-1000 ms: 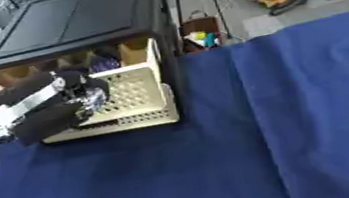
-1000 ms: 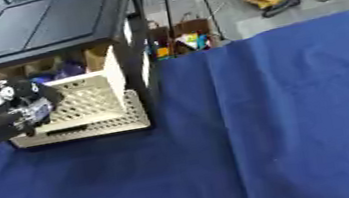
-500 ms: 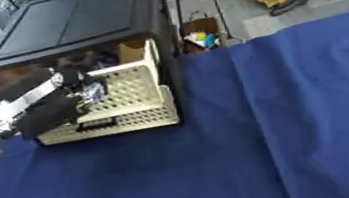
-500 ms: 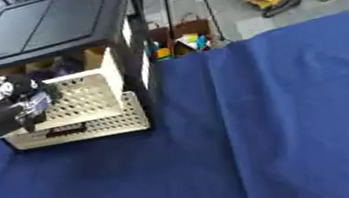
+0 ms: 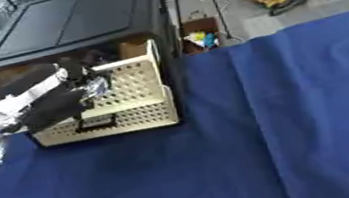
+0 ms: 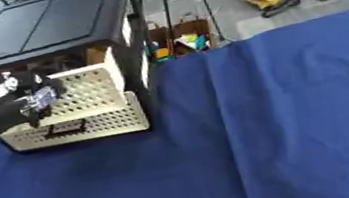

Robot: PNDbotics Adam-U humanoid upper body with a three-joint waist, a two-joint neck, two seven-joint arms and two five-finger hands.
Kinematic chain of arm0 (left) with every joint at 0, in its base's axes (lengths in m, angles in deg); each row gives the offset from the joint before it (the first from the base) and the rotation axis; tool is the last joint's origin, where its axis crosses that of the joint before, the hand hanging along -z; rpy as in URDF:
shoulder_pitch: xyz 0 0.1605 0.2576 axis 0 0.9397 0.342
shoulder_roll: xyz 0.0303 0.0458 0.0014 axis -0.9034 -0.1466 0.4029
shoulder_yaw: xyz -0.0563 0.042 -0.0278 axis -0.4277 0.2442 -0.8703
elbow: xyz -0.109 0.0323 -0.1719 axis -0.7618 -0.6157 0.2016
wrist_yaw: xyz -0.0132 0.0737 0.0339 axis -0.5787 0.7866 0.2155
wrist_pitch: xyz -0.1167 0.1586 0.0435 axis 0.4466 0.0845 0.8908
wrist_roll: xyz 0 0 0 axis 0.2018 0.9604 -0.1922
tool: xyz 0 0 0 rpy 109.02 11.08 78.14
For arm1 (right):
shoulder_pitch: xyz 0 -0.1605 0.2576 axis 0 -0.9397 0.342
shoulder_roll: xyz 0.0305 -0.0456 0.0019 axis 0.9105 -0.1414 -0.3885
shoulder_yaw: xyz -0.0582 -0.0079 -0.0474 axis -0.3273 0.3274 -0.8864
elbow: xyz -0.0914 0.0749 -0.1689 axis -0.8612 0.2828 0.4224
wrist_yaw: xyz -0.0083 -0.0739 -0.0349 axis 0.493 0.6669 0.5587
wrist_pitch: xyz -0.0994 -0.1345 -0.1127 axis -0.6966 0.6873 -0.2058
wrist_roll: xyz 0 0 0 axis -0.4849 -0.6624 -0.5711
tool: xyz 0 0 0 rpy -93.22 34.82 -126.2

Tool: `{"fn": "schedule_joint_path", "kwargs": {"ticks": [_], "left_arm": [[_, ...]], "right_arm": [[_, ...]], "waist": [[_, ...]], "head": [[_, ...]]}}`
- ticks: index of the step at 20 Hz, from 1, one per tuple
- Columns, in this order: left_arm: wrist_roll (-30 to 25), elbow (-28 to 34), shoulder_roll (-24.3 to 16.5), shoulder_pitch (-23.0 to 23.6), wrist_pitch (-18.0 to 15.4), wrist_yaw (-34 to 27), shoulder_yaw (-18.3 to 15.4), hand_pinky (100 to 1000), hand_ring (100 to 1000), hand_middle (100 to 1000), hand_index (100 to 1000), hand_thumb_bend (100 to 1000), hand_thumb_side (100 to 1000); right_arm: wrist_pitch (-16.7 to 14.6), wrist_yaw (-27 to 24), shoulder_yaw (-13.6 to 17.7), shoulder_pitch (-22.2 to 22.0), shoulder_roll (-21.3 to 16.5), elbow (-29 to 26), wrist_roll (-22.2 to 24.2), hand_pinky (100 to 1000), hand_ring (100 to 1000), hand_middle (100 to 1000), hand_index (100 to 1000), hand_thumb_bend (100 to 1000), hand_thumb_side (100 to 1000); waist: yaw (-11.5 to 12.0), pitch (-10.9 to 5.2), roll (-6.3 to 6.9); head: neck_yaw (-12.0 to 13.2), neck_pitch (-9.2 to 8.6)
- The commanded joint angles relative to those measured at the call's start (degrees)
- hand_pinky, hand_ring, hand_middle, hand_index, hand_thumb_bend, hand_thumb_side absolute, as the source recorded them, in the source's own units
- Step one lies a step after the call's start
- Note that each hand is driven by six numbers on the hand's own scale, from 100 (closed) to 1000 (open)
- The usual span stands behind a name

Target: Pick up objects from table and place into drawer.

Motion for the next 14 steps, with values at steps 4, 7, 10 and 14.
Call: {"fn": "schedule_joint_path", "kwargs": {"ticks": [4,7,10,14], "left_arm": [[0.21,-0.86,-0.61,-1.56,-0.38,1.2,-0.81,127,485,778,942,100,1000],[0.25,-1.23,-0.58,-1.6,-0.5,1.6,-0.88,127,485,779,932,100,1000],[0.48,-1.77,-0.71,-1.32,-0.55,2.14,-1.17,127,485,780,929,100,1000],[0.74,-2.6,-0.62,-1.38,-0.73,2.65,-1.4,127,485,781,930,100,1000]], "right_arm": [[0.63,-0.21,0.19,1.14,-0.77,-0.82,-0.37,841,853,581,747,100,1000],[0.62,-0.24,0.18,1.18,-0.75,-0.82,-0.32,841,853,581,747,100,1000],[0.63,-0.23,0.23,1.18,-0.79,-0.82,-0.34,841,853,581,748,100,1000],[0.59,-0.29,0.18,1.2,-0.73,-0.82,-0.28,841,853,580,748,100,1000]], "waist": [[-0.09,-0.92,-0.21],[-0.12,-0.87,-0.24],[-0.14,-0.86,-0.25],[-0.14,-0.85,-0.23]], "head": [[0.21,-0.77],[0.22,-0.91],[0.07,-1.09],[-0.01,-1.44]]}}
